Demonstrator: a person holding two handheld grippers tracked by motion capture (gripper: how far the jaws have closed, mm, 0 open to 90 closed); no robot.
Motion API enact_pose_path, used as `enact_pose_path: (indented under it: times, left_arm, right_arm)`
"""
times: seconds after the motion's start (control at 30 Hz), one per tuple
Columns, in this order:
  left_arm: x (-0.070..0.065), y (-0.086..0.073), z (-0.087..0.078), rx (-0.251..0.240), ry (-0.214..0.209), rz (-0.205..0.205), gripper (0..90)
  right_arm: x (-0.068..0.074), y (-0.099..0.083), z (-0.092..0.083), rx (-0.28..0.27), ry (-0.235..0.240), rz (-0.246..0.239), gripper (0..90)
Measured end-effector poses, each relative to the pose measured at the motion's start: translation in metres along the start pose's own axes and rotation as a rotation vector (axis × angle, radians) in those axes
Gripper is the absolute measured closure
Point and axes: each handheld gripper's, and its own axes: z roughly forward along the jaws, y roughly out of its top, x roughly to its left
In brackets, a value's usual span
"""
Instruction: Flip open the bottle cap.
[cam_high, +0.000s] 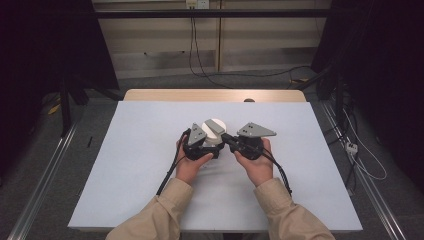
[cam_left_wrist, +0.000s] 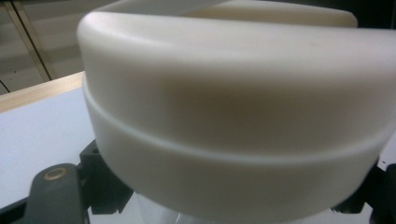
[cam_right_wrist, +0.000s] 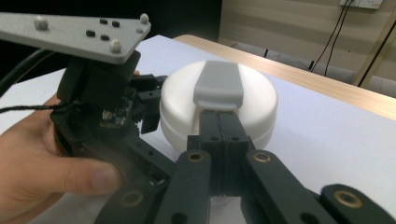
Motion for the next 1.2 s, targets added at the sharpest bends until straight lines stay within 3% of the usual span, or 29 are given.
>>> enact_pose_path:
  times: [1.2]
  left_arm:
    - [-0.001,0.0,0.001,-0.003,0.0,-0.005,18.4]
  right_arm:
    - [-0.002,0.029,0.013,-0.015,-0.012,-0.046,90.0]
